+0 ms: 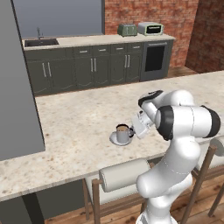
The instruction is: Pick the cup of tea, navigate to the dining table, and place it on the saucer.
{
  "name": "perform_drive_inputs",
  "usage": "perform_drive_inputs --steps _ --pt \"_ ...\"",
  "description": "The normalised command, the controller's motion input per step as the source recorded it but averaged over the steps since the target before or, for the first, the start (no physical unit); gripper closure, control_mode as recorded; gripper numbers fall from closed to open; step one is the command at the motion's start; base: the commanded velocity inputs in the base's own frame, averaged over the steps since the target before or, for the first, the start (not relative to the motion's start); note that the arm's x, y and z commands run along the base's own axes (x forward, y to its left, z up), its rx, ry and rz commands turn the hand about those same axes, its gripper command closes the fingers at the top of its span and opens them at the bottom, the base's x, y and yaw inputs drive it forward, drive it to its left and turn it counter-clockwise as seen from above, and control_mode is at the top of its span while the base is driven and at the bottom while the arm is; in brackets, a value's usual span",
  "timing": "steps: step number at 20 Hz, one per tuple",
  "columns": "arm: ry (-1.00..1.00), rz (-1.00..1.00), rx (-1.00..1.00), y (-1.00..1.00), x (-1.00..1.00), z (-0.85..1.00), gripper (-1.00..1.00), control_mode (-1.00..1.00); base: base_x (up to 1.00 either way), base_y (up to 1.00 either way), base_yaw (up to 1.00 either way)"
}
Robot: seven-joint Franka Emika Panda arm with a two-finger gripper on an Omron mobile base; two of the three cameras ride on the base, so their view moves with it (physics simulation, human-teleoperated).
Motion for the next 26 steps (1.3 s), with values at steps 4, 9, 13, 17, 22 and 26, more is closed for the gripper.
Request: perform_drive_inputs --steps 4,9,13,17,22,26 --pt "-0.05 0.00 -0.03 0.10 0.07 -0.07 1.00 -1.00 0.00 0.00 0.00" --pt "-0.06 0.00 0.00 0.04 0.10 -0.03 1.00 -1.00 0.00 0.00 0.00" --pt "-0.05 0.00 0.00 0.00 0.16 -0.02 1.00 -1.00 0.00 0.00 0.00" --pt "0.00 0.00 0.00 0.00 0.00 -0.18 1.00 -1.00 0.00 0.00 0.00" --pt "0.00 0.00 0.00 0.00 0.00 -0.32 1.00 -1.00 0.00 0.00 0.00" --pt "0.00 0.00 0.00 0.00 0.00 -0.09 1.00 -1.00 0.00 0.00 0.00"
